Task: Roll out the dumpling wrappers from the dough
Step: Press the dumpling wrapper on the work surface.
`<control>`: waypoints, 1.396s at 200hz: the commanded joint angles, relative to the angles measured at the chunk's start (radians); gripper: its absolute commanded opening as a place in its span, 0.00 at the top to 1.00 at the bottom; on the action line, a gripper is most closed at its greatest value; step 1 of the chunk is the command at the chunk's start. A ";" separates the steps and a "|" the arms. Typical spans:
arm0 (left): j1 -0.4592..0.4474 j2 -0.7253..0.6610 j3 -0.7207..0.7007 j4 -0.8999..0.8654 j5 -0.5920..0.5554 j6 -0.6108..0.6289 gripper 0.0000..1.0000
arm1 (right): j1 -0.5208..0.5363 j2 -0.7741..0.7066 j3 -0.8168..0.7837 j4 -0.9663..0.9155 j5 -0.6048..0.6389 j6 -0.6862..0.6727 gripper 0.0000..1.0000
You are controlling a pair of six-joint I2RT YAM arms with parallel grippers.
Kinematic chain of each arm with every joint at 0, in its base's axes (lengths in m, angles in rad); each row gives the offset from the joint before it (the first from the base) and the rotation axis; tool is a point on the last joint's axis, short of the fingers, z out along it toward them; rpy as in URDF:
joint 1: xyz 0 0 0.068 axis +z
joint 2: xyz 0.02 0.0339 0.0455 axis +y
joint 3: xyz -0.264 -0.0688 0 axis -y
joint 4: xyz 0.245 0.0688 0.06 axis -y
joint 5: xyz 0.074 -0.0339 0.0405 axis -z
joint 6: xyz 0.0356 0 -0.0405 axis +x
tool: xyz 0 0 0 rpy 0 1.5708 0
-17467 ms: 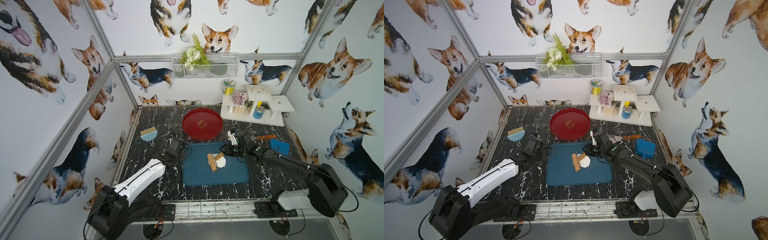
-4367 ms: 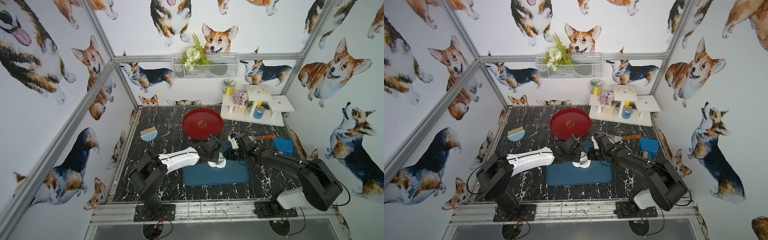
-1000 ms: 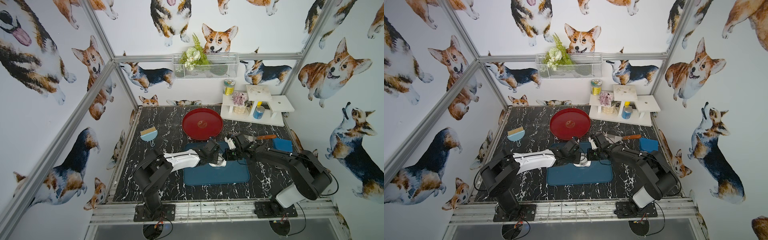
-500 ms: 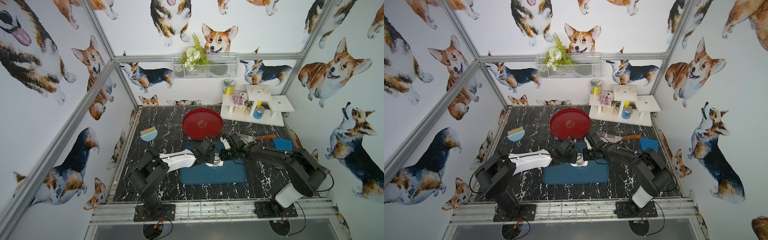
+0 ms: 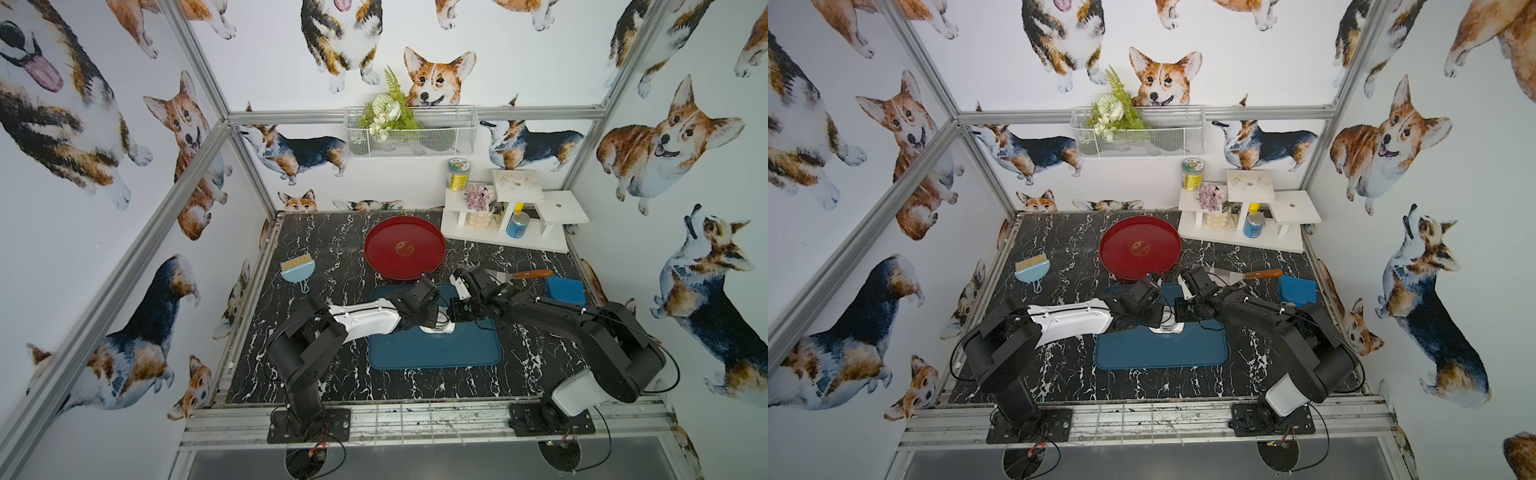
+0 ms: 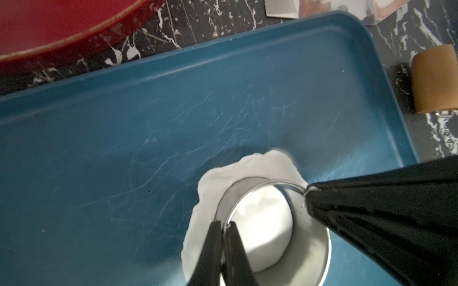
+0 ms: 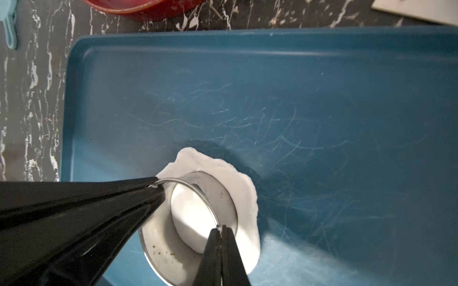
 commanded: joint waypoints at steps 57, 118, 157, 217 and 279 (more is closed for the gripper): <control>0.022 0.040 0.023 -0.362 0.106 0.083 1.00 | 0.028 0.055 0.024 -0.189 0.102 0.014 1.00; -0.033 0.101 0.052 -0.353 0.124 0.075 1.00 | -0.040 -0.010 -0.019 -0.195 0.060 0.011 1.00; 0.040 0.071 0.015 -0.418 0.050 0.112 1.00 | 0.061 0.080 0.047 -0.153 0.019 0.046 1.00; 0.054 0.035 -0.014 -0.405 0.093 0.113 1.00 | 0.079 0.101 0.103 -0.172 0.044 0.039 1.00; -0.040 0.105 0.044 -0.364 0.153 0.088 1.00 | -0.003 0.025 0.045 -0.224 0.081 -0.001 1.00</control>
